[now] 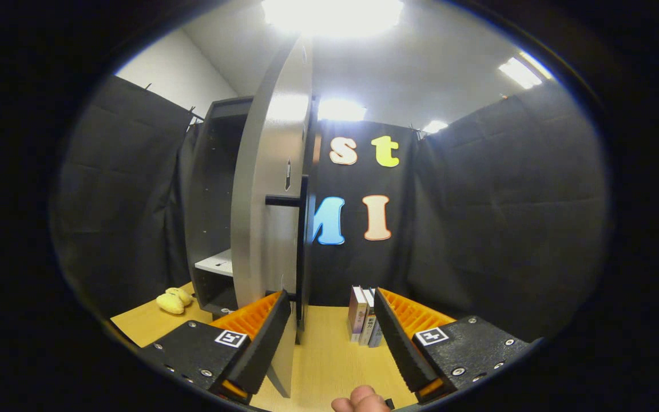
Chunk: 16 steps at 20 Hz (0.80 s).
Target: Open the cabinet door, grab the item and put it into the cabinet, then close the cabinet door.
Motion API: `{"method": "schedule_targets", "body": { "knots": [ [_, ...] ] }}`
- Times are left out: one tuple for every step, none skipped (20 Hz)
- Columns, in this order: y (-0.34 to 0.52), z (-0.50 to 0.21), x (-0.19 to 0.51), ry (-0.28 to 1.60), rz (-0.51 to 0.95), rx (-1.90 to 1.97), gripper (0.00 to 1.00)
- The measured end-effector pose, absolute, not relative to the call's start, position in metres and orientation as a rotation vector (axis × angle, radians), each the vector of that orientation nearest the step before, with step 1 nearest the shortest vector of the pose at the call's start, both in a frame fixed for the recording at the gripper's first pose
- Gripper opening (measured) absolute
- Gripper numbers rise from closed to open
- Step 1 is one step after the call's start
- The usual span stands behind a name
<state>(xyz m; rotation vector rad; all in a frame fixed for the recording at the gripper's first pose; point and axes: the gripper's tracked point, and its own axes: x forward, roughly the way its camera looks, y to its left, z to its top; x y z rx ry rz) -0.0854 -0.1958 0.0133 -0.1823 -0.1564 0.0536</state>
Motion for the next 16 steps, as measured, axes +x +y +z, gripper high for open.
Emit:
{"method": "schedule_targets", "body": {
  "knots": [
    [-0.19,0.011,-0.093,-0.158,0.054,-0.181,0.93],
    [-0.185,0.01,-0.1,-0.169,0.052,-0.193,0.93],
    [-0.181,0.009,-0.112,-0.184,0.051,-0.207,0.93],
    [-0.174,0.004,-0.124,-0.19,0.061,-0.216,0.93],
    [-0.162,0.001,-0.135,-0.215,0.078,-0.215,0.93],
    [-0.151,-0.001,-0.144,-0.238,0.088,-0.222,0.93],
    [-0.14,-0.012,-0.152,-0.248,0.1,-0.222,0.93],
    [-0.123,-0.025,-0.155,-0.248,0.118,-0.214,0.93],
    [-0.106,-0.039,-0.155,-0.242,0.138,-0.2,0.93],
    [-0.088,-0.054,-0.155,-0.229,0.159,-0.187,0.93],
    [-0.072,-0.071,-0.154,-0.217,0.177,-0.173,0.93],
    [-0.06,-0.087,-0.152,-0.209,0.186,-0.155,0.93],
    [-0.047,-0.106,-0.147,-0.196,0.198,-0.126,0.93],
    [-0.035,-0.128,-0.139,-0.173,0.202,-0.1,0.93],
    [-0.025,-0.153,-0.129,-0.142,0.195,-0.08,0.94],
    [-0.019,-0.175,-0.121,-0.113,0.184,-0.066,0.94]
  ]
}}
